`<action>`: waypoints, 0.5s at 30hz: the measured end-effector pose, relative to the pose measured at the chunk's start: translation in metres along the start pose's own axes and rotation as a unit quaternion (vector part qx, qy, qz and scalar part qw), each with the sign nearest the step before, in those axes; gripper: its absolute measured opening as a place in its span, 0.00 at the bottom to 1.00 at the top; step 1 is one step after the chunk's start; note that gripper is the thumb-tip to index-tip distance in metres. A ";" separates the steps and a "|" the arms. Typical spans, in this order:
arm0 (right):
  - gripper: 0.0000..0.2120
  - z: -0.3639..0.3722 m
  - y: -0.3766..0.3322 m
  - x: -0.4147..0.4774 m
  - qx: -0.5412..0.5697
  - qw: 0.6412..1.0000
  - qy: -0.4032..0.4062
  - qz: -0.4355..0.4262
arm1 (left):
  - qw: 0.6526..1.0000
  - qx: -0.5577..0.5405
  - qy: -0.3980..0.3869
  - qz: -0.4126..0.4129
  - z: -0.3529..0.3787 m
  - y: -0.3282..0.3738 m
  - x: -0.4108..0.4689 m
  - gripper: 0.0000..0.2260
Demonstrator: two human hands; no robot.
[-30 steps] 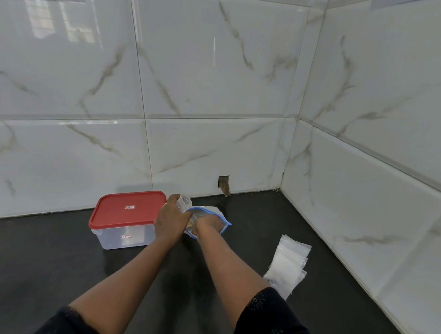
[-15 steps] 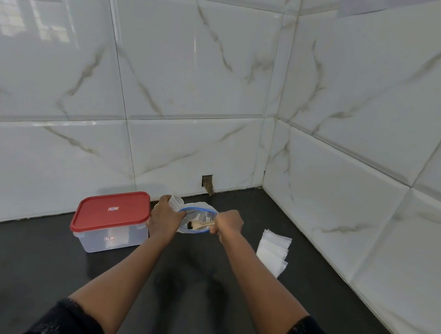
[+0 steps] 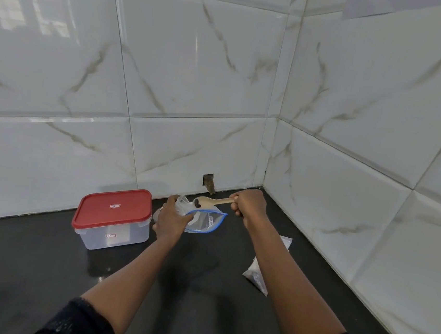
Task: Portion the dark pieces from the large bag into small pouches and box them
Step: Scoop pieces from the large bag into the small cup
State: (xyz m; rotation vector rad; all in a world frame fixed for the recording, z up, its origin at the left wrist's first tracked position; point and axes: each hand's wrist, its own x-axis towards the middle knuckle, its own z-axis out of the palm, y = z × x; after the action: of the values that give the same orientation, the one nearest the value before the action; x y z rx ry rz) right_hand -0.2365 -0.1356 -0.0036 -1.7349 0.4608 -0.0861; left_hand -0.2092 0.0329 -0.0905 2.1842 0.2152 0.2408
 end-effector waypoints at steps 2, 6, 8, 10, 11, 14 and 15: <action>0.13 0.009 0.001 -0.002 -0.030 0.999 -0.006 -0.040 | 1.000 0.001 -0.005 -0.002 0.002 -0.002 -0.001 0.30; 0.15 0.029 0.007 -0.012 -0.111 0.985 -0.001 -0.131 | 1.000 -0.005 0.000 -0.016 0.004 -0.004 -0.004 0.30; 0.14 0.036 0.008 -0.016 -0.137 0.975 -0.001 -0.177 | 1.000 -0.010 0.001 -0.015 0.003 -0.005 -0.004 0.30; 0.13 0.041 0.009 -0.018 -0.155 0.963 -0.009 -0.221 | 1.000 -0.010 0.003 -0.020 0.001 -0.005 -0.004 0.29; 0.13 0.041 0.009 -0.018 -0.164 0.957 -0.013 -0.239 | 1.000 -0.009 0.003 -0.026 0.000 -0.006 -0.004 0.30; 0.13 0.042 0.009 -0.022 -0.206 0.933 -0.024 -0.294 | 0.999 -0.016 0.007 -0.032 -0.001 -0.006 -0.002 0.30; 0.13 0.042 0.009 -0.022 -0.218 0.924 -0.028 -0.312 | 0.999 -0.019 0.007 -0.033 -0.002 -0.006 -0.001 0.30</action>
State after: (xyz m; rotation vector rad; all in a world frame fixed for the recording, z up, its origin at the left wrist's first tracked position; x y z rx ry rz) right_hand -0.2459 -0.0901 -0.0174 -2.2648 -0.1506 -0.4130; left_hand -0.2113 0.0377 -0.0947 2.1343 0.2873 0.2230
